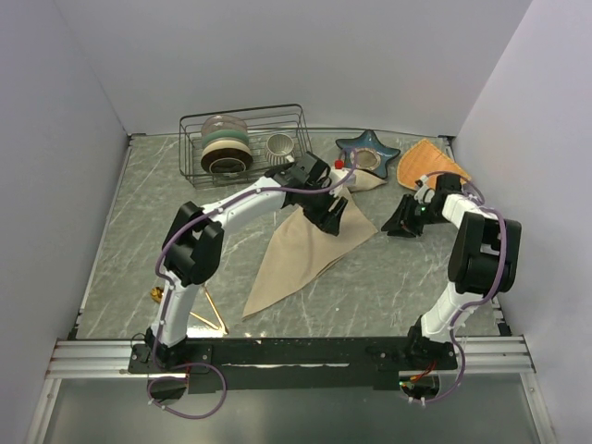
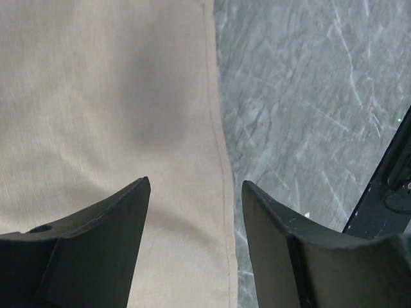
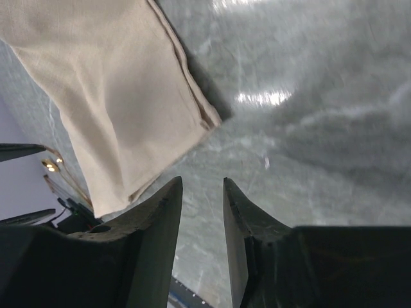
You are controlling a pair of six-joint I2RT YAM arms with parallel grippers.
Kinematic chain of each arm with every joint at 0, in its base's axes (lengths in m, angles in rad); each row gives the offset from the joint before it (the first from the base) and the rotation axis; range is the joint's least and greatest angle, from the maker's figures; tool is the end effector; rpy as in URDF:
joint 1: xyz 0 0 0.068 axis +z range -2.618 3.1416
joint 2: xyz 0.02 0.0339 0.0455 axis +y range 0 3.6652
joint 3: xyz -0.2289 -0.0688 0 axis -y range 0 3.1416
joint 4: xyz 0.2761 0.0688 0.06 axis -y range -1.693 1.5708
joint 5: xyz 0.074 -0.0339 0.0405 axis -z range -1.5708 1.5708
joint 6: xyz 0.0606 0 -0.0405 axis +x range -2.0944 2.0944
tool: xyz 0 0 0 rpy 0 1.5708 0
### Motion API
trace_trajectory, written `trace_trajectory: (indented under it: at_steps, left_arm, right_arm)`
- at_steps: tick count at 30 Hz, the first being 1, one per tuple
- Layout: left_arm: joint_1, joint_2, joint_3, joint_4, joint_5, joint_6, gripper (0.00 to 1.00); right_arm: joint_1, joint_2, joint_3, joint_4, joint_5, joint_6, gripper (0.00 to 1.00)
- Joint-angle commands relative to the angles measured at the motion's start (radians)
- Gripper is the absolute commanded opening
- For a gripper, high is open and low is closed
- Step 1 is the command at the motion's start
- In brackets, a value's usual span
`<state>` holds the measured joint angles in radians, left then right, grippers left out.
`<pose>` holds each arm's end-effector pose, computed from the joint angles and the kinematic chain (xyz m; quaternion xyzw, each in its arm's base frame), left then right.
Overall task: Fold the napkin into a case and place the utensils inside
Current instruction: Pick up the crumpled napkin from the center of the board.
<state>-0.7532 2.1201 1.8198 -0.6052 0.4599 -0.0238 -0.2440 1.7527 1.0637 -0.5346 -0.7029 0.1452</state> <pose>0.3465 -0.3617 0.1834 0.3978 0.8332 -0.3198 0.2126 0.3526 -0.0474 0.0963 0.1205 0.9188 0.3307 0.1787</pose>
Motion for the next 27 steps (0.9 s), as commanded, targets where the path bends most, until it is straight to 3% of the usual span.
trace_trajectory:
  at_steps: [1,7,27]
  left_arm:
    - [0.02,-0.094,-0.04,0.047,0.052,-0.019,0.65]
    - [0.031,-0.111,-0.073,0.045,0.075,-0.021,0.66]
    - [0.06,-0.101,-0.077,0.035,0.083,-0.019,0.66]
  right_arm:
    - [0.031,0.034,0.048,0.079,0.048,0.008,0.39]
    - [0.035,0.105,0.071,0.099,0.105,-0.013,0.34]
    - [0.071,0.2,0.116,0.104,0.016,-0.024,0.35]
